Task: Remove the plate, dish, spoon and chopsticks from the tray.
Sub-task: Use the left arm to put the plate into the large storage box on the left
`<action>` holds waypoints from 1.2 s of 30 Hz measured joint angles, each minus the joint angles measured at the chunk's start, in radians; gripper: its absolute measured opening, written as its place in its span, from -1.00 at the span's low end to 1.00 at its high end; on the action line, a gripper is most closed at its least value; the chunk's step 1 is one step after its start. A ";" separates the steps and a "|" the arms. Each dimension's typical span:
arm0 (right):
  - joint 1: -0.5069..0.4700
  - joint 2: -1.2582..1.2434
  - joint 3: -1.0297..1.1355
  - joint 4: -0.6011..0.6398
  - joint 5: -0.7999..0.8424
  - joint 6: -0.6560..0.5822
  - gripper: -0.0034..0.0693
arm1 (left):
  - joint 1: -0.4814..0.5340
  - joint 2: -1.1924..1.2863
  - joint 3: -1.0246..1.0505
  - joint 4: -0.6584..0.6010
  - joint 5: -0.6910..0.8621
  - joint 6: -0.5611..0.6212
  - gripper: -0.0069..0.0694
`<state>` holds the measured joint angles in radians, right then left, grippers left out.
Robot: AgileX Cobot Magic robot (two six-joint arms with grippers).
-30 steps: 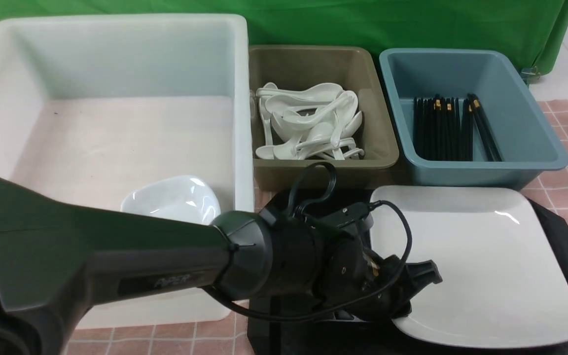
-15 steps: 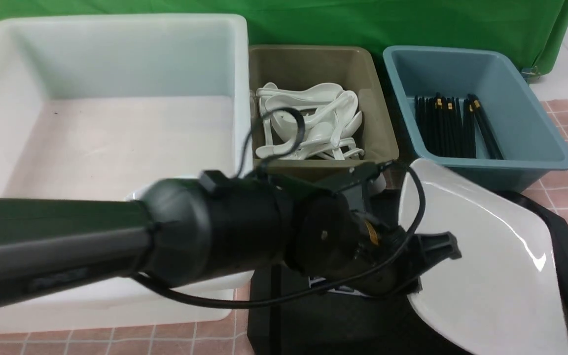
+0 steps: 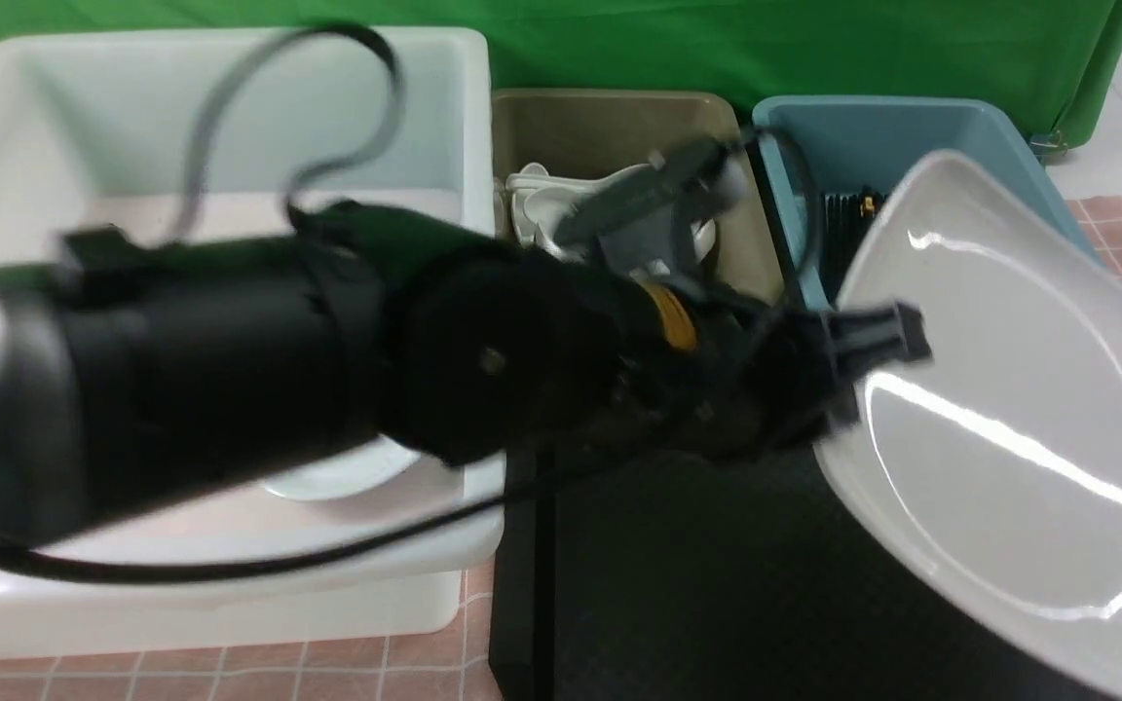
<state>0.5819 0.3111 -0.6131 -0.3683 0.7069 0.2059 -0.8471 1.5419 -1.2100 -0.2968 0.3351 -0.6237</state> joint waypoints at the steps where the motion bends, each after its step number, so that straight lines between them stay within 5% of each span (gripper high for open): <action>1: 0.000 0.000 0.000 -0.001 0.000 0.000 -0.82 | 0.036 -0.032 0.000 0.000 0.006 0.007 -0.75; 4: 0.000 0.000 0.000 -0.002 0.000 0.000 -0.82 | 0.126 -0.111 0.000 0.001 0.040 0.037 -0.75; 11: 0.000 0.000 0.000 -0.003 0.000 0.000 -0.82 | 0.592 -0.328 0.000 -0.026 0.212 0.177 -0.75; 13: 0.000 0.000 0.000 -0.003 0.000 0.000 -0.82 | 0.803 -0.359 0.000 -0.072 0.266 0.272 -0.75; 17: 0.000 0.000 0.000 -0.003 0.000 0.000 -0.82 | 1.068 -0.347 0.000 -0.162 0.372 0.447 -0.75; 22: 0.000 0.000 0.000 -0.003 0.000 0.000 -0.82 | 1.318 -0.280 0.000 -0.271 0.418 0.624 -0.75; 36: 0.000 0.000 0.000 -0.002 0.000 0.000 -0.81 | 1.364 0.032 0.000 -0.394 0.336 0.845 -0.75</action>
<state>0.5819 0.3111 -0.6131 -0.3704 0.7069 0.2059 0.5171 1.5736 -1.2100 -0.6911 0.6714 0.2218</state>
